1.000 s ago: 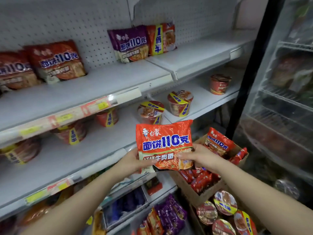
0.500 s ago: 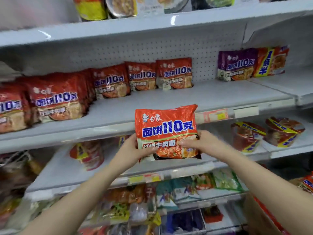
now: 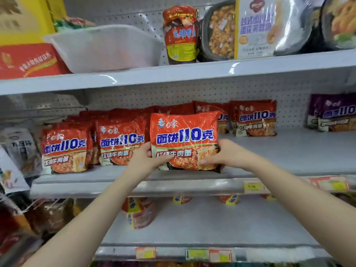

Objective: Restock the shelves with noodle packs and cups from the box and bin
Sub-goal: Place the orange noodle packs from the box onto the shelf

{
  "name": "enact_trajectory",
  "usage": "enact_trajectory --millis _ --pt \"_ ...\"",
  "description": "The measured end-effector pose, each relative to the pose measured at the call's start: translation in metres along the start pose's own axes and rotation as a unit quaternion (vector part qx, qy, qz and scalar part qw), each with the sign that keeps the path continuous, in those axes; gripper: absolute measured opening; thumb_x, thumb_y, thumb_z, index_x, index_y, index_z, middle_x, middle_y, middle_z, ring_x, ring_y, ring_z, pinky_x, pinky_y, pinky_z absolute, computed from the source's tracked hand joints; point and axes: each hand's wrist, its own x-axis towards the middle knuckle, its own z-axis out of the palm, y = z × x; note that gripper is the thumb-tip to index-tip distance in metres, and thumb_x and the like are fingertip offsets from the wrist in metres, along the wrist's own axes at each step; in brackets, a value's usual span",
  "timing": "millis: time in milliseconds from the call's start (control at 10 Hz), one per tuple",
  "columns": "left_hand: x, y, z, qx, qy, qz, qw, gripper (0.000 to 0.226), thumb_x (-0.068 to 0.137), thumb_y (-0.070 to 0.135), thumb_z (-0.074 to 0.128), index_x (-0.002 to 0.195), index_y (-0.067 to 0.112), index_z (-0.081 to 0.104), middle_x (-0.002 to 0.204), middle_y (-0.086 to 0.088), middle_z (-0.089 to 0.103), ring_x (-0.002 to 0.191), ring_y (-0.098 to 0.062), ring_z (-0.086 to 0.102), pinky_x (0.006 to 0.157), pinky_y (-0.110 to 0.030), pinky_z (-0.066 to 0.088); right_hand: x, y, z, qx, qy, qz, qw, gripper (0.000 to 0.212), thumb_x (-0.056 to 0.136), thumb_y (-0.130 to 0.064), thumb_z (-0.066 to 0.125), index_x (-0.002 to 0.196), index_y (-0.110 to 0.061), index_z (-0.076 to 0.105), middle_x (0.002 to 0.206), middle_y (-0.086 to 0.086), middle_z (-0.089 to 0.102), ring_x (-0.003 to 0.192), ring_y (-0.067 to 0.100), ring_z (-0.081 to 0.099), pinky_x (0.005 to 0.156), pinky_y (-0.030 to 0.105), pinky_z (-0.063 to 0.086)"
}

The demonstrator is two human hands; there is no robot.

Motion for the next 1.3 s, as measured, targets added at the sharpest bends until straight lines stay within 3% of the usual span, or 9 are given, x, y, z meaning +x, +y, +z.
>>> enact_trajectory --millis 100,200,300,600,700,800,1000,1200,1300 --pt "0.045 -0.011 0.004 0.053 0.013 0.0 0.999 0.045 0.076 0.037 0.084 0.105 0.025 0.052 0.102 0.017 0.069 0.093 -0.004 0.066 0.093 -0.034 0.054 0.045 0.013 -0.002 -0.024 -0.001 -0.005 1.0 0.039 0.077 -0.025 0.083 0.111 -0.028 0.065 0.104 -0.015 0.07 0.09 -0.006 0.063 0.084 0.013 0.048" --pt "0.084 -0.024 0.014 0.111 0.013 -0.029 0.993 0.064 0.076 0.037 0.084 0.125 0.023 0.045 0.117 0.01 0.062 0.11 -0.015 0.062 0.099 -0.034 0.047 0.088 0.035 -0.001 -0.027 -0.01 0.008 1.0 0.042 0.075 -0.02 0.084 0.109 -0.031 0.061 0.106 -0.014 0.067 0.09 -0.005 0.061 0.093 0.016 0.048" --pt "0.117 -0.041 0.02 0.173 0.015 -0.05 0.983 0.066 0.081 0.034 0.08 0.132 0.014 0.043 0.127 0.001 0.062 0.116 -0.022 0.06 0.094 -0.032 0.045 0.126 0.053 0.003 -0.047 -0.011 0.005 0.999 0.048 0.073 -0.027 0.086 0.113 -0.034 0.06 0.113 -0.013 0.067 0.101 0.003 0.063 0.104 0.028 0.046" --pt "0.181 -0.055 0.048 0.184 0.096 -0.101 0.973 0.065 0.096 0.02 0.061 0.144 0.002 0.021 0.143 -0.019 0.046 0.129 -0.033 0.048 0.106 -0.039 0.04 0.223 0.065 0.011 -0.196 0.067 -0.001 0.978 0.066 0.073 -0.046 0.082 0.131 -0.027 0.057 0.128 -0.005 0.064 0.115 0.017 0.061 0.099 0.034 0.049" --pt "0.196 -0.056 0.053 0.187 0.104 -0.13 0.968 0.055 0.098 0.018 0.056 0.14 0.005 0.022 0.145 -0.015 0.045 0.131 -0.029 0.047 0.109 -0.038 0.038 0.237 0.069 0.009 -0.211 0.073 0.011 0.975 0.065 0.073 -0.051 0.08 0.129 -0.027 0.057 0.127 -0.004 0.064 0.112 0.018 0.061 0.096 0.035 0.05" --pt "0.203 -0.06 0.057 0.202 0.13 -0.123 0.963 0.068 0.093 0.013 0.059 0.146 -0.001 0.018 0.139 -0.024 0.046 0.123 -0.036 0.051 0.101 -0.042 0.044 0.242 0.069 0.006 -0.242 0.09 0.031 0.965 0.082 0.063 -0.065 0.076 0.133 -0.031 0.05 0.126 -0.007 0.062 0.111 0.018 0.061 0.094 0.039 0.052" --pt "0.199 -0.055 0.059 0.211 0.111 -0.144 0.961 0.077 0.097 0.014 0.054 0.153 0.0 0.004 0.139 -0.024 0.049 0.122 -0.036 0.054 0.096 -0.039 0.043 0.232 0.064 0.006 -0.267 0.099 0.028 0.958 0.084 0.062 -0.067 0.075 0.134 -0.033 0.047 0.127 -0.008 0.06 0.111 0.018 0.06 0.092 0.04 0.052" --pt "0.185 -0.048 0.058 0.16 0.052 -0.141 0.976 0.102 0.088 0.049 0.061 0.153 0.013 -0.008 0.151 -0.006 0.038 0.135 -0.023 0.044 0.108 -0.03 0.036 0.208 0.069 -0.004 -0.231 0.069 0.036 0.97 0.076 0.064 -0.062 0.079 0.129 -0.033 0.053 0.122 -0.013 0.062 0.109 0.012 0.061 0.092 0.032 0.052" --pt "0.165 -0.037 0.06 0.136 0.03 -0.142 0.98 0.099 0.09 0.043 0.063 0.153 0.01 -0.005 0.149 -0.008 0.039 0.134 -0.025 0.043 0.107 -0.03 0.034 0.191 0.083 -0.011 -0.216 0.08 0.056 0.971 0.091 0.05 -0.077 0.076 0.125 -0.031 0.055 0.116 -0.01 0.064 0.103 0.012 0.061 0.088 0.033 0.053"
